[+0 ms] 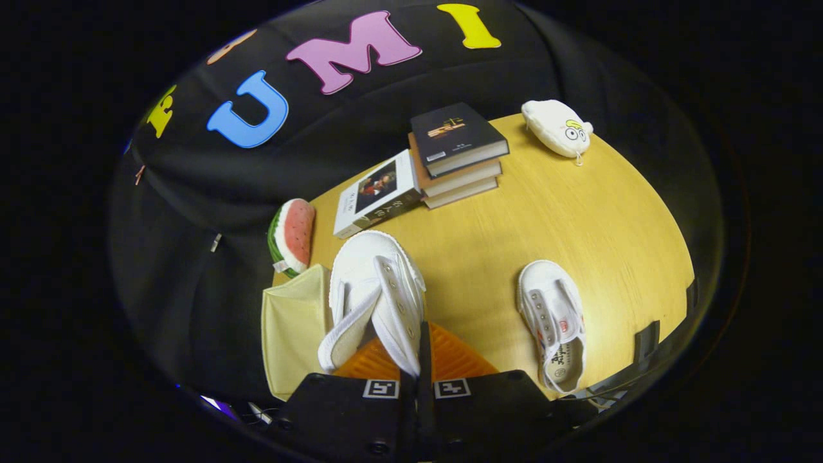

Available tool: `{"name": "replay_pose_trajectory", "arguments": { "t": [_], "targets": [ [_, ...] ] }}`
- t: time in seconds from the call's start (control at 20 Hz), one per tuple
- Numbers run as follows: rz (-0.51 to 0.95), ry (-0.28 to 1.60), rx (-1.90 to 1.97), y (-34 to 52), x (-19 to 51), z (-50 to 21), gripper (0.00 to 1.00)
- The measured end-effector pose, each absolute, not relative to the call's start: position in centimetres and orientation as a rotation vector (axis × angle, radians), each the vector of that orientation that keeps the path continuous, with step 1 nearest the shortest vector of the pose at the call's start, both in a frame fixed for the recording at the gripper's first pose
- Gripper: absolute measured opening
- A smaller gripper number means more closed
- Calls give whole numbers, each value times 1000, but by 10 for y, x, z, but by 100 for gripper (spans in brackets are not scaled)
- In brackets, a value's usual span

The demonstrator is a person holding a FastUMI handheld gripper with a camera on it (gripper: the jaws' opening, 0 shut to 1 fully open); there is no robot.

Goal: Open the storage box then place both shoes into the box .Put the left shoe in first, then the right shoe, with the right side of both shoes facing outward in a uniform manner.

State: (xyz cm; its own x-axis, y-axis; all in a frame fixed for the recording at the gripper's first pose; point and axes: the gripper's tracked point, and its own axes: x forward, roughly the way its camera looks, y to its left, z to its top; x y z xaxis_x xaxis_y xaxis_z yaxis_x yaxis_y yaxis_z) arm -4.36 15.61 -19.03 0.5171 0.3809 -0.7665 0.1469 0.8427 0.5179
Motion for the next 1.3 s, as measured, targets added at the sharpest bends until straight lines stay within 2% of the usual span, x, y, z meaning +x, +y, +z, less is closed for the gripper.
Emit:
{"name": "replay_pose_trajectory", "arguments": {
  "t": [0.25, 0.8, 1.0, 1.2, 1.3],
  "targets": [
    [214, 1106, 671, 234, -42, -162, 5],
    [137, 1378, 651, 352, -68, -230, 6],
    [88, 1378, 587, 360, -72, -256, 5],
    [100, 1348, 652, 374, -61, -264, 5],
    [166, 1329, 678, 385, -57, -262, 12]
  ]
}}
